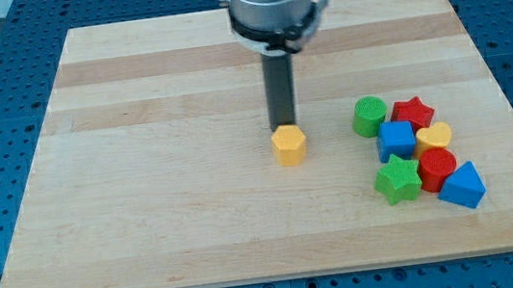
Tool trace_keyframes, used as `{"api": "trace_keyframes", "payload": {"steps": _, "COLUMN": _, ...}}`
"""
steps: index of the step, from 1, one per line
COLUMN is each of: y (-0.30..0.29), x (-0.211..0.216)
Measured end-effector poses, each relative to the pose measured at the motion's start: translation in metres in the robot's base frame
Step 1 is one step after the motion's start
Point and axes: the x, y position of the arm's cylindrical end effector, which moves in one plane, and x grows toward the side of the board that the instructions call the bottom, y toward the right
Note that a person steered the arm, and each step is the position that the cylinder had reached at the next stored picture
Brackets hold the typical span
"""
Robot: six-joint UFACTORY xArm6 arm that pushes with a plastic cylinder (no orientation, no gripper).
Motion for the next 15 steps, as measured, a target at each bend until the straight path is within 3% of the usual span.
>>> {"api": "trace_keyframes", "payload": {"steps": 1, "y": -0.041, "x": 0.003}}
{"api": "trace_keyframes", "payload": {"steps": 2, "y": -0.052, "x": 0.034}}
{"api": "trace_keyframes", "payload": {"steps": 4, "y": 0.052, "x": 0.069}}
{"api": "trace_keyframes", "payload": {"steps": 5, "y": -0.006, "x": 0.07}}
{"api": "trace_keyframes", "payload": {"steps": 6, "y": -0.035, "x": 0.045}}
{"api": "trace_keyframes", "payload": {"steps": 7, "y": -0.035, "x": 0.01}}
{"api": "trace_keyframes", "payload": {"steps": 8, "y": -0.011, "x": 0.015}}
{"api": "trace_keyframes", "payload": {"steps": 9, "y": 0.045, "x": 0.046}}
{"api": "trace_keyframes", "payload": {"steps": 10, "y": 0.05, "x": 0.048}}
{"api": "trace_keyframes", "payload": {"steps": 11, "y": 0.032, "x": 0.014}}
{"api": "trace_keyframes", "payload": {"steps": 12, "y": 0.081, "x": -0.012}}
{"api": "trace_keyframes", "payload": {"steps": 14, "y": 0.086, "x": -0.066}}
{"api": "trace_keyframes", "payload": {"steps": 15, "y": 0.129, "x": -0.077}}
